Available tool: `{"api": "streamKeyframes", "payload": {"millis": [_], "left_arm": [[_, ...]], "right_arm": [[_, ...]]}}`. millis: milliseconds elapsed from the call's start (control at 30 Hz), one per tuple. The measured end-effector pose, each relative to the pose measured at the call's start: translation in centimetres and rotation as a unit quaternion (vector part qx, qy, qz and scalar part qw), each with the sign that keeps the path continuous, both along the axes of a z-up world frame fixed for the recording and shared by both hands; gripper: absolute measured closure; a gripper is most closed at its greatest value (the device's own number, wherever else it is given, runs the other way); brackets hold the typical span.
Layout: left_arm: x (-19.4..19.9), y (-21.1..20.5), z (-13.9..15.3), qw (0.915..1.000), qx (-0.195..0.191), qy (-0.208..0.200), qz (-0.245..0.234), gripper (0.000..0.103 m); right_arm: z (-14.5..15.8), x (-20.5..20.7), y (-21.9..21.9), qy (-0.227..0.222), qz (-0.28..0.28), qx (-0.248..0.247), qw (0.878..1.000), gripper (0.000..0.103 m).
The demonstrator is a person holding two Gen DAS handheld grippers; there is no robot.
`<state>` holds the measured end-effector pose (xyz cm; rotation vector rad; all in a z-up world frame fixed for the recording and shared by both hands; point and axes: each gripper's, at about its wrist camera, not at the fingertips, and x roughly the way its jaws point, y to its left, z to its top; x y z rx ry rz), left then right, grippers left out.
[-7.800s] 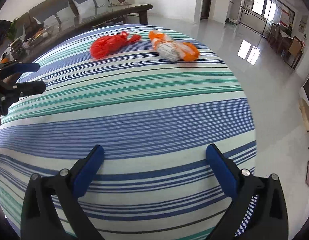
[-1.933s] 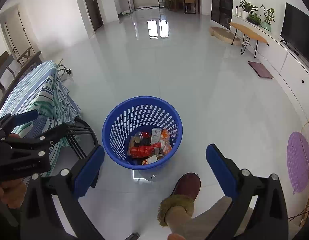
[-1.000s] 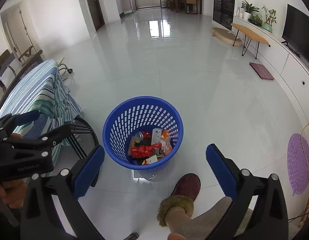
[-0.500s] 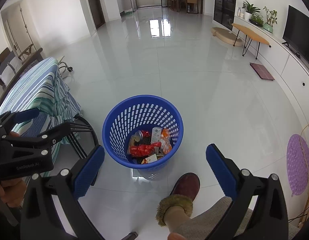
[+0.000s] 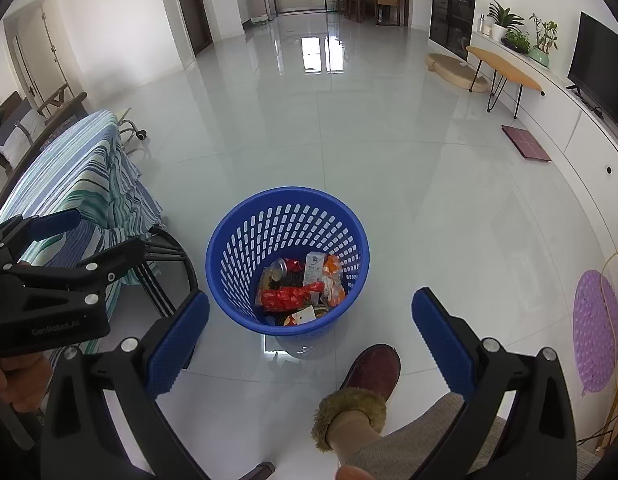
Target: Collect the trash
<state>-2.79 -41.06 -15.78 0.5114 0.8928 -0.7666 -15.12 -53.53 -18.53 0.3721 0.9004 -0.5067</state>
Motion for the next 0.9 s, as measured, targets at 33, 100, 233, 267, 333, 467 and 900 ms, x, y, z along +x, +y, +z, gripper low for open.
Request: {"api": "streamKeyframes", "payload": {"millis": [33, 100, 233, 267, 333, 467, 900], "left_arm": [[0.0, 0.0, 0.0, 1.0, 0.0, 0.0, 0.0, 0.005], [-0.02, 0.03, 0.07, 1.0, -0.003, -0.001, 0.0, 0.005], [-0.18, -0.04, 0.08, 1.0, -0.008, -0.005, -0.002, 0.005], [-0.24, -0.1, 0.09, 0.9999, -0.008, -0.006, -0.003, 0.005], [-0.26, -0.21, 0.07, 0.9999, -0.007, -0.006, -0.003, 0.005], [-0.26, -0.22, -0.01, 1.0, -0.006, -0.007, 0.0, 0.006], [0.06, -0.21, -0.51, 0.9999, 0.006, 0.011, 0.0, 0.006]], "right_arm": [[-0.02, -0.01, -0.01, 0.001, -0.001, 0.0, 1.0, 0.005], [-0.04, -0.06, -0.04, 0.001, -0.002, 0.0, 1.0, 0.005], [-0.02, -0.1, -0.12, 0.001, -0.003, 0.001, 1.0, 0.005], [-0.03, -0.09, -0.12, 0.001, -0.003, 0.001, 1.0, 0.005], [-0.03, -0.08, -0.14, 0.001, -0.003, 0.001, 1.0, 0.005], [-0.01, -0.1, -0.19, 0.001, -0.004, 0.001, 1.0, 0.005], [-0.09, -0.27, -0.16, 0.003, -0.012, -0.001, 1.0, 0.005]]}}
